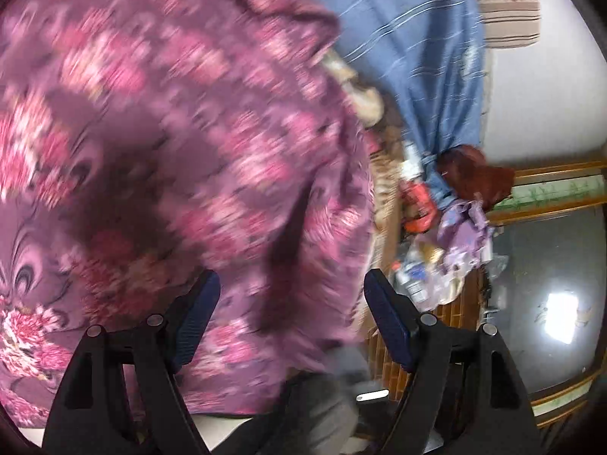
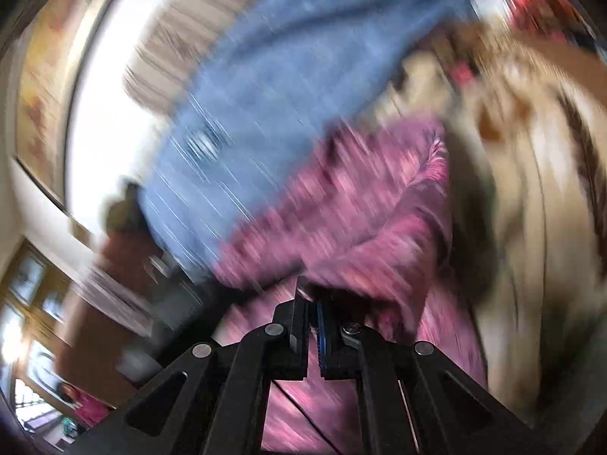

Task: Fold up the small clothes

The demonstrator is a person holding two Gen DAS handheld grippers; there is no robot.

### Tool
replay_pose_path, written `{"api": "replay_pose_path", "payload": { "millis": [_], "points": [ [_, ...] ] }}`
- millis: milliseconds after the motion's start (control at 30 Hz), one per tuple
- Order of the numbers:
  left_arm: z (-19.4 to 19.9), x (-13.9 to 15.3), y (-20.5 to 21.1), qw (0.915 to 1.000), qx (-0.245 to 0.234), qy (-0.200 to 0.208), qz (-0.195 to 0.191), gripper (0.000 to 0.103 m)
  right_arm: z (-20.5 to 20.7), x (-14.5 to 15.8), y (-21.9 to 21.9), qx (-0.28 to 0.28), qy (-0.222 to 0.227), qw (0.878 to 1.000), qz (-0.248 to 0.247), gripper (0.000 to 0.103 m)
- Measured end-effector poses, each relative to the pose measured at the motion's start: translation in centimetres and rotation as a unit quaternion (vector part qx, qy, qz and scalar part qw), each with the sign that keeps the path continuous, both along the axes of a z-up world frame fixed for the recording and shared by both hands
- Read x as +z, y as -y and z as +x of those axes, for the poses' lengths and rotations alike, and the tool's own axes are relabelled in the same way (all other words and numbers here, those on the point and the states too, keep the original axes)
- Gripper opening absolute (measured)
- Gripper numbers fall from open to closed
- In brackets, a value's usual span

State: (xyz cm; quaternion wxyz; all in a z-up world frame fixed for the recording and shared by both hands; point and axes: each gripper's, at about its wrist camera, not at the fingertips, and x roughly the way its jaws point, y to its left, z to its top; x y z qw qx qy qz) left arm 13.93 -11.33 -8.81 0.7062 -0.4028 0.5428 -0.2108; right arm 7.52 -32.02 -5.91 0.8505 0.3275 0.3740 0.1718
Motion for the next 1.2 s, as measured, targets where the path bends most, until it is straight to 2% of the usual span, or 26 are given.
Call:
{"api": "replay_pose_path", "payload": {
  "millis": [67, 133, 200, 267, 300, 367, 433, 533, 633, 667, 700, 733, 767, 800, 833, 933, 1000, 1067, 1133, 1200],
  "points": [
    [-0.5, -1.4, 0.1, 0.9998, -0.005, -0.015, 0.016, 0.078, -0.2, -3.7, -2.2, 0.031, -0.054, 0.997, -0.043, 0.009],
    [-0.9, -1.4, -0.1, 0.9998, -0.009, -0.012, 0.013, 0.078, -0.3, -6.1, -2.9, 0.071, -0.099, 0.991, -0.06, 0.009],
    [-1.4, -1.0, 0.0, 0.9998, -0.016, -0.001, 0.014, 0.078, -1.3, -5.5, -2.0, 0.071, -0.085, 0.99, -0.083, 0.016],
    [-1.8, -0.7, 0.5, 0.9992, -0.033, 0.015, 0.02, 0.078, -2.3, -3.8, -0.5, 0.071, -0.055, 0.991, -0.098, 0.049],
    [-1.9, -0.6, 0.8, 0.9987, -0.04, 0.02, 0.024, 0.078, -2.9, -2.8, 0.7, 0.075, -0.034, 0.993, -0.09, 0.052],
    [-2.1, -0.7, 1.8, 0.9979, -0.053, 0.023, 0.029, 0.078, -2.7, -0.6, 2.5, 0.074, -0.006, 0.993, -0.094, 0.052],
    [-2.3, -0.9, 3.2, 0.9969, -0.07, 0.022, 0.026, 0.078, -1.2, 1.3, 4.6, 0.045, 0.01, 0.993, -0.112, 0.052],
    [-2.4, -0.9, 5.0, 0.9957, -0.086, 0.023, 0.026, 0.078, 3.1, 1.3, 7.5, 0.025, -0.014, 0.995, -0.093, 0.052],
    [-2.3, -0.6, 6.9, 0.9923, -0.094, 0.039, 0.071, 0.077, 7.8, -0.6, 8.5, -0.009, -0.05, 0.993, -0.108, 0.052],
    [-2.1, -0.5, 7.0, 0.9917, -0.09, 0.042, 0.081, 0.075, 9.1, -1.8, 8.6, -0.017, -0.068, 0.992, -0.106, 0.051],
    [-2.1, -0.4, 7.0, 0.9914, -0.089, 0.043, 0.085, 0.061, 10.3, -3.3, 8.8, -0.018, -0.087, 0.992, -0.095, 0.047],
    [-1.9, 0.0, 6.9, 0.9911, -0.086, 0.046, 0.09, 0.043, 11.1, -4.4, 8.9, -0.012, -0.097, 0.992, -0.081, 0.029],
    [-1.8, 0.9, 6.8, 0.9904, -0.081, 0.056, 0.098, 0.034, 11.2, -5.2, 8.9, 0.001, -0.101, 0.993, -0.066, 0.009],
    [-1.6, 1.7, 6.6, 0.9889, -0.077, 0.068, 0.107, 0.013, 11.1, -5.5, 8.7, 0.017, -0.1, 0.993, -0.057, 0.003],
    [-1.4, 3.5, 6.3, 0.9858, -0.074, 0.091, 0.12, 0.003, 10.7, -5.4, 8.7, 0.021, -0.091, 0.994, -0.055, 0.003],
    [-1.4, 8.6, 4.4, 0.9822, -0.051, 0.146, 0.107, 0.002, 9.6, -2.7, 9.0, 0.024, -0.041, 0.998, -0.051, 0.002],
    [-2.7, 14.0, 2.0, 0.9711, -0.028, 0.21, 0.11, 0.002, 9.0, -0.1, 8.7, 0.026, -0.014, 0.998, -0.048, 0.002],
    [-4.5, 17.5, -0.6, 0.9603, -0.016, 0.253, 0.117, 0.002, 7.9, 2.4, 7.7, 0.032, 0.013, 0.998, -0.045, 0.002],
    [-5.7, 18.7, -2.1, 0.9564, -0.013, 0.261, 0.13, 0.002, 7.2, 4.3, 6.0, 0.052, 0.03, 0.997, -0.044, 0.002],
    [-6.5, 17.8, -3.6, 0.958, -0.012, 0.247, 0.146, 0.002, 6.6, 5.5, 3.5, 0.082, 0.038, 0.994, -0.055, 0.002]
  ]
}}
